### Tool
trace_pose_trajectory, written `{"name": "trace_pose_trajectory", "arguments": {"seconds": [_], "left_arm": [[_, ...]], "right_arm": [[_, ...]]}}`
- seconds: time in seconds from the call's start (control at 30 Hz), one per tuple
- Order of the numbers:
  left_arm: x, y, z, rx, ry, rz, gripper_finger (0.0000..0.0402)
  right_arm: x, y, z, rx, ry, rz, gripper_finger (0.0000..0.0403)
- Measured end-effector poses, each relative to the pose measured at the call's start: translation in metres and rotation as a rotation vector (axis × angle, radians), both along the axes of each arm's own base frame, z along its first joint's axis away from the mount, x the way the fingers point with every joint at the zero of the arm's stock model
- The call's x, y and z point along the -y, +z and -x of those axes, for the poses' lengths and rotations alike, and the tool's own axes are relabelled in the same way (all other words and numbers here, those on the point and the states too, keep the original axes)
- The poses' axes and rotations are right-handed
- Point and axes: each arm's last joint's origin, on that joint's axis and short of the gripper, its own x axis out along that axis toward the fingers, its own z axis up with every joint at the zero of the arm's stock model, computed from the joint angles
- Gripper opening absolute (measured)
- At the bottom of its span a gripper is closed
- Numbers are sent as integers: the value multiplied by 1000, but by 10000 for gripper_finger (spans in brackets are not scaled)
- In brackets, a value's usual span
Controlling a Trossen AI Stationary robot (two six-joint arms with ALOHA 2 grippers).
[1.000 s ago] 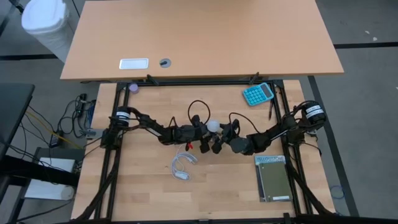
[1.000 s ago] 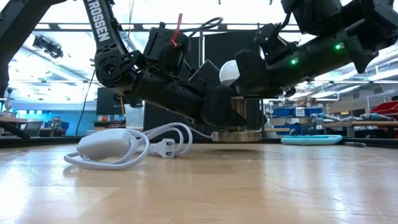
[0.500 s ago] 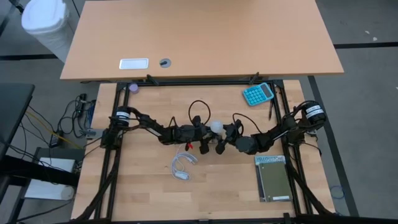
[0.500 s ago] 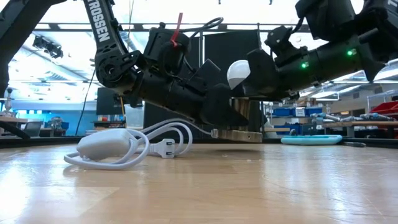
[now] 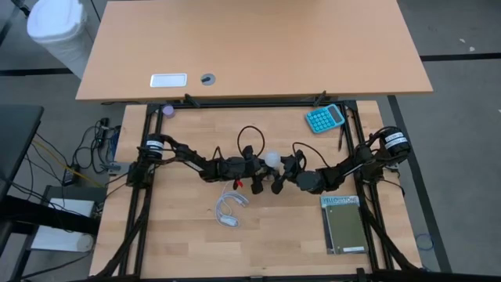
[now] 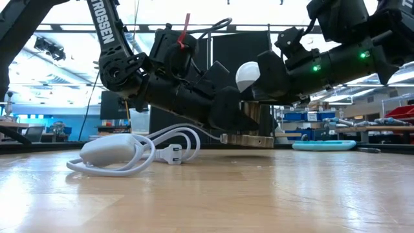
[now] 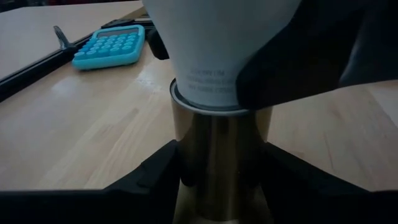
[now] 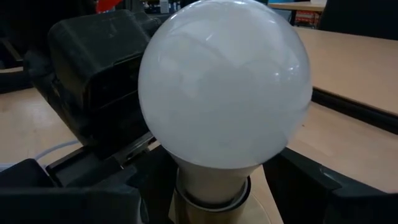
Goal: Screw lightbulb
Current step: Remove the lightbulb from the socket
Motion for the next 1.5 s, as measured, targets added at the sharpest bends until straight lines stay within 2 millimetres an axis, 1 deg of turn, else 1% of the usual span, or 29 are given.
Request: {"name": "trace_pose_trajectory", "arguments": {"seconds": [0.3, 0.37, 0.5, 0.6, 0.83, 0.97, 1.1, 1.23, 1.37, 1.5], "left_arm": [[1, 0, 0, -4, -24, -15, 195], [1, 0, 0, -4, -24, -15, 195], [1, 0, 0, -2, -25, -15, 195], [1, 0, 0, -1, -25, -16, 195], [2, 0, 0, -8, -81, -13, 195], [4, -2, 0, -24, -158, -17, 195], [6, -3, 1, -31, -219, -20, 195], [7, -3, 2, -22, -257, -29, 195], [8, -3, 2, -11, -313, -18, 195], [8, -1, 2, 20, -371, -16, 195]], "right_arm": [[0, 0, 0, -5, 13, 2, 224], [0, 0, 0, -6, 20, 3, 210], [-1, 1, -1, -6, 48, 14, 165], [-1, 1, -1, -6, 51, 15, 150], [-2, 1, -2, -26, 105, 28, 173], [-4, 0, -2, -60, 196, 55, 165], [-5, -2, -2, -81, 251, 71, 159], [-4, -4, 6, -36, 315, 60, 161], [1, -6, 15, 12, 413, 51, 162], [9, -6, 16, 22, 526, 70, 163]]}}
